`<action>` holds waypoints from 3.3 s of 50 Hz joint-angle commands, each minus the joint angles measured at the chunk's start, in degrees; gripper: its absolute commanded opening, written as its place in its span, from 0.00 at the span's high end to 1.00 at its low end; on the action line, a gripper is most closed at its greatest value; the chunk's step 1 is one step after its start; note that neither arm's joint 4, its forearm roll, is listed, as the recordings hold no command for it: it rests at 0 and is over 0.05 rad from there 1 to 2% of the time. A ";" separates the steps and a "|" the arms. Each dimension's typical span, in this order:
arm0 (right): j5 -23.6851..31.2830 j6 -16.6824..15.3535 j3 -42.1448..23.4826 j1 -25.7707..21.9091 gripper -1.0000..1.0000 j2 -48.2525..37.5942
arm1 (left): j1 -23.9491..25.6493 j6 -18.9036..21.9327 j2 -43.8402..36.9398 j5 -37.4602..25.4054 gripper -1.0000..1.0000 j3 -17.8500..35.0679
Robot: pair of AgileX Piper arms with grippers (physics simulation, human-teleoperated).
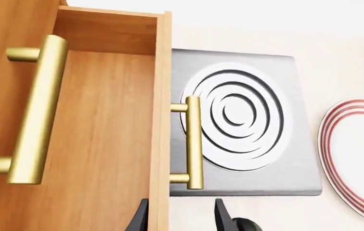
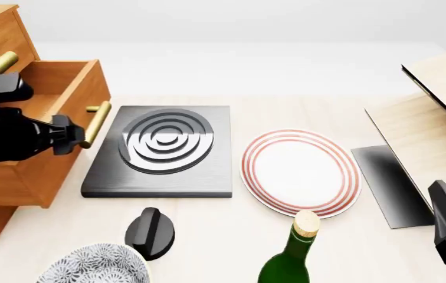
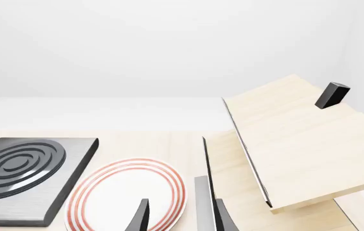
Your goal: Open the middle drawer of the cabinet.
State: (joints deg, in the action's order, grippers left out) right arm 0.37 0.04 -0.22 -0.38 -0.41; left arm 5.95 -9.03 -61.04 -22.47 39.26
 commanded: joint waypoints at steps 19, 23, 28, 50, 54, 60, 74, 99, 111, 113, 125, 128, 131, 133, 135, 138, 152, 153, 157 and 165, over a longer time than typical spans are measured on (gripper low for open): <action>-0.17 -0.01 0.03 0.10 0.00 0.02 | 4.07 -0.14 -0.14 -0.29 0.00 0.69; -0.18 -0.01 0.03 0.10 0.00 0.03 | 4.14 0.04 -0.16 -0.25 0.00 0.69; -0.17 -0.01 0.03 0.09 0.00 0.01 | 4.61 0.19 0.21 -0.47 0.00 0.56; -0.17 0.00 0.03 0.09 0.00 0.01 | 8.20 -0.87 -0.92 -0.03 0.00 1.25; -0.17 -0.02 0.03 0.09 0.00 0.01 | 8.79 -1.20 -1.48 0.33 0.00 1.39; -0.17 -0.01 0.03 0.10 0.00 0.01 | 9.77 -1.91 -2.54 1.22 0.00 1.21; -0.17 -0.01 0.03 0.08 0.00 0.02 | 12.22 -2.77 -2.58 1.43 0.00 1.48; -0.17 -0.02 0.03 0.10 0.00 0.01 | 17.67 -3.75 -2.48 3.04 0.00 2.24; -0.17 0.00 0.03 0.10 0.00 0.02 | 20.53 -4.64 -2.42 3.34 0.00 2.66; -0.17 -0.01 0.03 0.08 0.00 0.02 | 20.67 -4.66 -2.48 3.39 0.00 2.62; -0.17 -0.02 0.03 0.09 0.00 0.01 | 20.96 -3.69 -0.96 2.93 0.00 2.97; -0.17 0.00 0.03 0.10 0.00 0.01 | 20.74 -3.19 -0.12 2.52 0.00 3.05; -0.17 -0.01 0.03 0.08 0.00 0.02 | 20.51 -2.89 0.51 2.18 0.00 3.20; -0.17 -0.01 0.03 0.09 0.00 0.02 | 20.18 -2.49 1.10 1.90 0.00 3.37; -0.17 0.00 0.03 0.09 0.00 0.01 | 19.99 -2.35 1.49 1.59 0.00 3.46; -0.17 -0.01 0.03 0.08 0.00 0.01 | 19.79 -1.42 3.14 0.97 0.00 3.79; -0.17 -0.01 0.03 0.09 0.00 0.01 | 19.43 0.26 7.09 -0.73 0.00 4.46; -0.17 -0.01 0.03 0.09 0.00 0.02 | 19.42 0.31 7.25 -0.83 0.00 4.52; -0.17 -0.01 0.03 0.08 0.00 0.01 | 19.60 0.64 8.34 -1.29 0.00 4.69; -0.17 0.00 0.03 0.10 0.00 0.02 | 20.08 0.98 9.36 -1.90 0.00 5.28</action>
State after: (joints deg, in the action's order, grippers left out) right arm 0.37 0.04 -0.22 -0.38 -0.41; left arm 24.43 -10.52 -54.50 -23.71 43.18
